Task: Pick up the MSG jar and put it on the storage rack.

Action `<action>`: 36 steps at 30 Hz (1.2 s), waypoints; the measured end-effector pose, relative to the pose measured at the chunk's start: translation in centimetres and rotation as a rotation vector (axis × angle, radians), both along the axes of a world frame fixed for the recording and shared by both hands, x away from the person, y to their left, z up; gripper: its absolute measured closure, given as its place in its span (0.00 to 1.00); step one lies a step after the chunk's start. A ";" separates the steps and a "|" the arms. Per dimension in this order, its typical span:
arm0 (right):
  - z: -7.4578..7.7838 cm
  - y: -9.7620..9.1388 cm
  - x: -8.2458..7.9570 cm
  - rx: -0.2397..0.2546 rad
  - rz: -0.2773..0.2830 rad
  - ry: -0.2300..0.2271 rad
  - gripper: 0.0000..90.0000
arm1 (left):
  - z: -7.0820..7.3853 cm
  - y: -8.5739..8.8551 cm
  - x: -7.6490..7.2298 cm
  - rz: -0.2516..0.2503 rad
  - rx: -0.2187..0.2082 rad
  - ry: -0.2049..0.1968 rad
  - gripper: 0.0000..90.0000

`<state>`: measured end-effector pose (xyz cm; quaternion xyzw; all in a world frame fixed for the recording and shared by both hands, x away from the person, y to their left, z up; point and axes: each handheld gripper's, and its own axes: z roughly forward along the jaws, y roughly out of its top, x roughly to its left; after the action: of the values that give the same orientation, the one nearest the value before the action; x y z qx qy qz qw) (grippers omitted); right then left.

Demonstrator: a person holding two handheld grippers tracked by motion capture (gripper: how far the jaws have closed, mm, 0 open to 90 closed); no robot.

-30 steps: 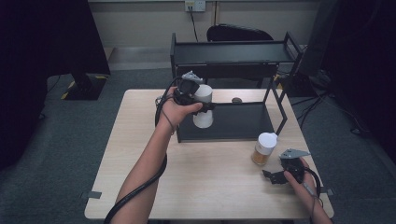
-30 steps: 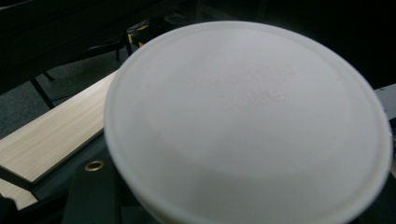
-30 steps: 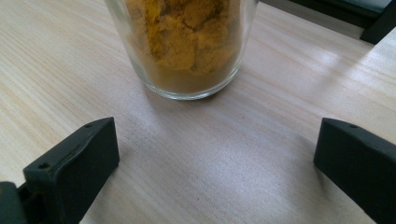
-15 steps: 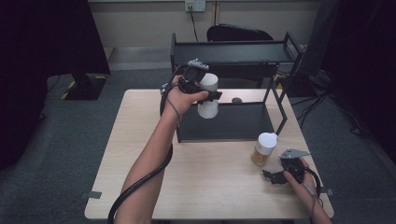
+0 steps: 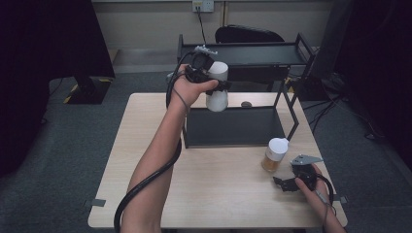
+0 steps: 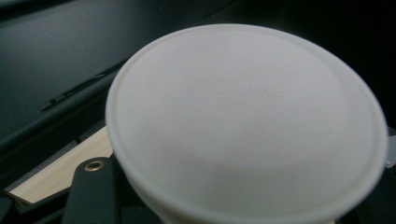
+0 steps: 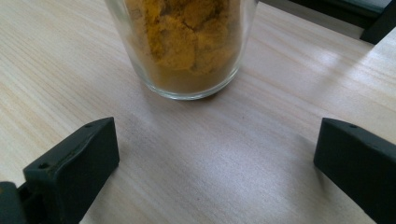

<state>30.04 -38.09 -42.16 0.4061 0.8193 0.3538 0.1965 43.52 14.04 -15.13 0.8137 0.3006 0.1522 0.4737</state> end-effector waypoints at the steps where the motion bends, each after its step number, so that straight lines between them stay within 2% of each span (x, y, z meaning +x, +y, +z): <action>1: 0.0 0.0 0.0 0.000 0.000 0.000 0.00 | 0.5 0.0 0.0 0.000 0.001 -0.005 0.38; 14: 0.0 0.0 0.0 -0.002 0.001 0.000 0.00 | 3.5 0.1 0.0 0.026 -0.005 -0.016 0.38; 24: 0.0 0.0 0.0 -0.001 0.001 0.000 0.00 | 6.5 -0.1 0.6 0.033 -0.003 -0.025 0.38; 32: 0.0 0.0 0.0 -0.001 0.001 0.001 0.00 | 7.6 -0.1 1.6 0.052 -0.022 -0.032 0.38; 36: 0.0 0.0 0.0 -0.001 0.001 0.001 0.00 | 8.1 -0.2 2.2 0.064 -0.018 -0.036 0.38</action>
<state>30.04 -38.10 -42.15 0.4058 0.8197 0.3534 0.1962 45.68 13.82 -6.99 0.7965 0.3194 0.1791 0.4812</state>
